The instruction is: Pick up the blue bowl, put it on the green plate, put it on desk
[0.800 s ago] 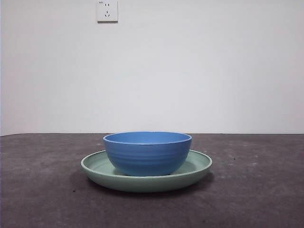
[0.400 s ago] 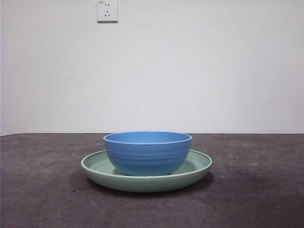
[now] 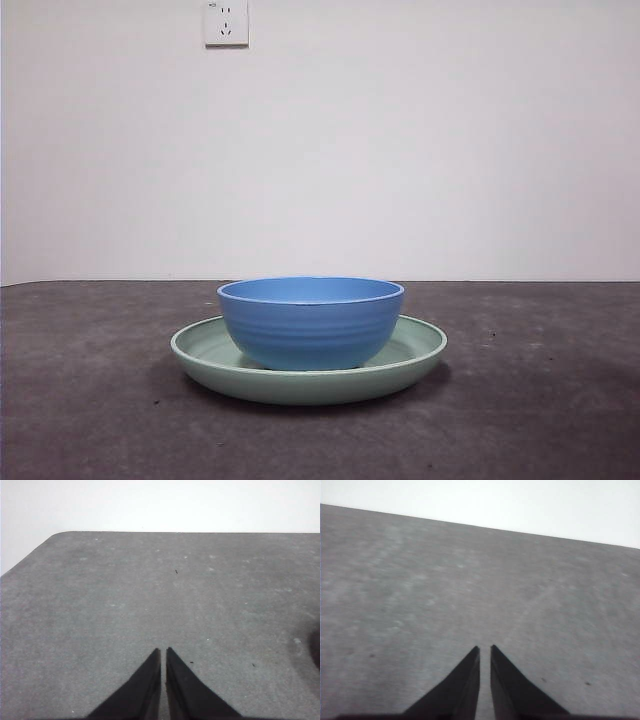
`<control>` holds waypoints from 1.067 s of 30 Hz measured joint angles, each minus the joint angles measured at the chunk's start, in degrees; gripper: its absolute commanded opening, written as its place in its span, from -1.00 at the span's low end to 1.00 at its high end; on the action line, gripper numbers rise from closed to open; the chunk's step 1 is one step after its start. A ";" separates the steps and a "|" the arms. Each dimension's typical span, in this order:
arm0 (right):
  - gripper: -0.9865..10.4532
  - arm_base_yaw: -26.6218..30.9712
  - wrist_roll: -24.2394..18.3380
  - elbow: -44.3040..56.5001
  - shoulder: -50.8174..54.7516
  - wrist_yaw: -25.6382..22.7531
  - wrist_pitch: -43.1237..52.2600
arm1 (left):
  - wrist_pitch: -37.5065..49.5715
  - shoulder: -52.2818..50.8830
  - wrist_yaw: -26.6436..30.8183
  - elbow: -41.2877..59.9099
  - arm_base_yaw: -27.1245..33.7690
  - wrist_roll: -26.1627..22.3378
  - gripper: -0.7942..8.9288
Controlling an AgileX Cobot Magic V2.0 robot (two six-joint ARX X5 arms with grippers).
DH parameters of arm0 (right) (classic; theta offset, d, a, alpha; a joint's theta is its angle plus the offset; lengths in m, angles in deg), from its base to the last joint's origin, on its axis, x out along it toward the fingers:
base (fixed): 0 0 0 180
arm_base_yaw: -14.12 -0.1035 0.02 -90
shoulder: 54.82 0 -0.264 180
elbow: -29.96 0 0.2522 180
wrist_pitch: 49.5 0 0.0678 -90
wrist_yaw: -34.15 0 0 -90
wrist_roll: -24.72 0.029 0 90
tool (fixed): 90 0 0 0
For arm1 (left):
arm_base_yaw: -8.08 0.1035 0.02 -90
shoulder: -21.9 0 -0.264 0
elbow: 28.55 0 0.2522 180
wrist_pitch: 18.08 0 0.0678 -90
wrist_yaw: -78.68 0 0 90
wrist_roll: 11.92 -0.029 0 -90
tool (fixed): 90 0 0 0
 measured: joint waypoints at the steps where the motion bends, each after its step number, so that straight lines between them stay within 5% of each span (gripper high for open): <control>1: -0.77 0.02 0.02 0.22 0.00 -0.39 0.11 | 0.00 0.00 0.00 0.00 0.00 -0.02 -0.80; 32: -0.77 0.00 0.39 1.90 0.00 -1.33 3.17 | 0.00 0.00 0.00 0.00 0.00 0.00 -0.80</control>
